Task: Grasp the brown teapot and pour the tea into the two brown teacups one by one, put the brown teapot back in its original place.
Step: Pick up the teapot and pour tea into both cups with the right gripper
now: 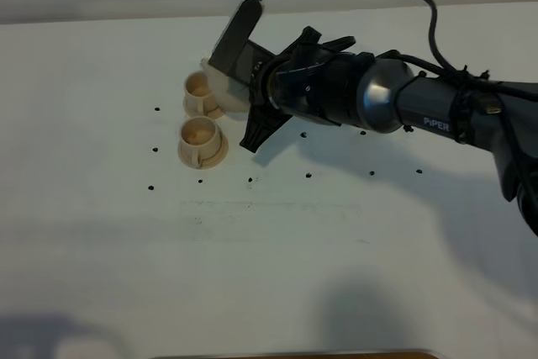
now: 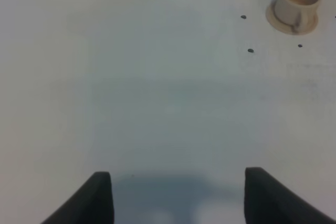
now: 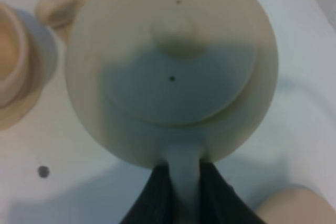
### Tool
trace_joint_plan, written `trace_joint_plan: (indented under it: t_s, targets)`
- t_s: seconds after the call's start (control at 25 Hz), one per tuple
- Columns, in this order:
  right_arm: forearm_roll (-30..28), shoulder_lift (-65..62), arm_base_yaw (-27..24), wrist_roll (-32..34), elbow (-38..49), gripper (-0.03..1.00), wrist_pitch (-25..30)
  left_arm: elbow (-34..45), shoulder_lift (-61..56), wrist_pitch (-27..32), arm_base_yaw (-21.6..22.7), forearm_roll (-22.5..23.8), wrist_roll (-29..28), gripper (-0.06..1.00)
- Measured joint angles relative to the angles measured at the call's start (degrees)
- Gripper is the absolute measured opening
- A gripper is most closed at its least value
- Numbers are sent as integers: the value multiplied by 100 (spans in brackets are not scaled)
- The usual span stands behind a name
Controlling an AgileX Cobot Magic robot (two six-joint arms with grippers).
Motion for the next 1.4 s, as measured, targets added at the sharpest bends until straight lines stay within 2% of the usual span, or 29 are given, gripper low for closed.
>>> trace_joint_plan:
  t_s: [0.56,1.16,1.4]
  targets:
    - [-661,5,58,0,0,9,-28,0,0,0,0,0,0,60]
    - [-714,118,-121,88,-155,9,32,0,0,0,0,0,0,60]
    - [-907,118,-121,88,-223,9,53,0,0,0,0,0,0,60]
